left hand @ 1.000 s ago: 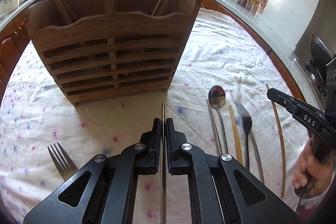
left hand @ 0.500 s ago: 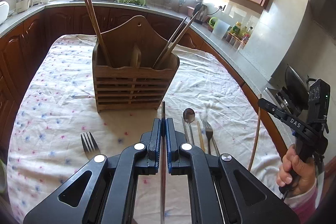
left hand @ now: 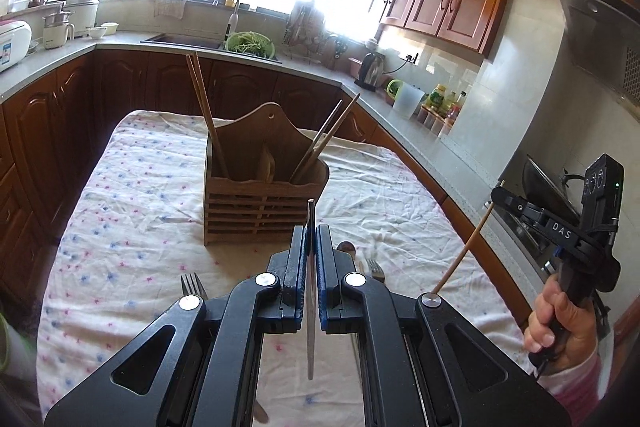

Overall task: Organize utensils
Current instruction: 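Lift both chopsticks and carry them above the wooden utensil holder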

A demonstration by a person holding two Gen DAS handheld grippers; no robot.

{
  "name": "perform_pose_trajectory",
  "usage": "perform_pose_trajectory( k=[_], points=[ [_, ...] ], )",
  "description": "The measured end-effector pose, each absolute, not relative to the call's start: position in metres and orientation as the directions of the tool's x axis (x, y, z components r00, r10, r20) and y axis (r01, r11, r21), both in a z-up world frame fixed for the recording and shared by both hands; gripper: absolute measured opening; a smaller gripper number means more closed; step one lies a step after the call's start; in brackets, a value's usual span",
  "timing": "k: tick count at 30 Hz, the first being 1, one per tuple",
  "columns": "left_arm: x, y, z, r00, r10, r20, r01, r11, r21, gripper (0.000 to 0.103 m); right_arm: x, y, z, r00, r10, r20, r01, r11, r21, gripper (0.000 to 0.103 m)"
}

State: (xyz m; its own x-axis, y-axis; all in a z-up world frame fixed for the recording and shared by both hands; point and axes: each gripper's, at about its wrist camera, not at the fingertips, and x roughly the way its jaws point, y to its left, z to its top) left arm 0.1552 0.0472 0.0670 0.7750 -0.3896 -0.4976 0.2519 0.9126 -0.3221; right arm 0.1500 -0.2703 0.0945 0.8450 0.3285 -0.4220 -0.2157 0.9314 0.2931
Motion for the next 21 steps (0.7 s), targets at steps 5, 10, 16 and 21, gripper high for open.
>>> perform_pose_trajectory(
  k=[5,10,16,21],
  points=[
    [0.153,0.052,0.072,0.793,-0.38,-0.476,0.246,0.914,-0.322,0.004,0.15,-0.265,0.1,0.848,0.337,-0.408,-0.228,0.929,0.293,0.005],
    [0.155,0.057,0.075,0.805,-0.374,-0.461,0.242,0.915,-0.322,0.004,0.151,-0.26,0.104,0.85,0.344,-0.399,-0.239,0.926,0.292,0.005],
    [0.159,0.063,0.085,0.827,-0.362,-0.43,0.234,0.917,-0.322,0.004,0.159,-0.255,0.112,0.851,0.362,-0.38,-0.256,0.918,0.302,0.005],
    [0.17,0.069,0.105,0.854,-0.348,-0.387,0.237,0.922,-0.306,0.004,0.172,-0.246,0.127,0.855,0.383,-0.348,-0.282,0.909,0.308,0.005]
  ],
)
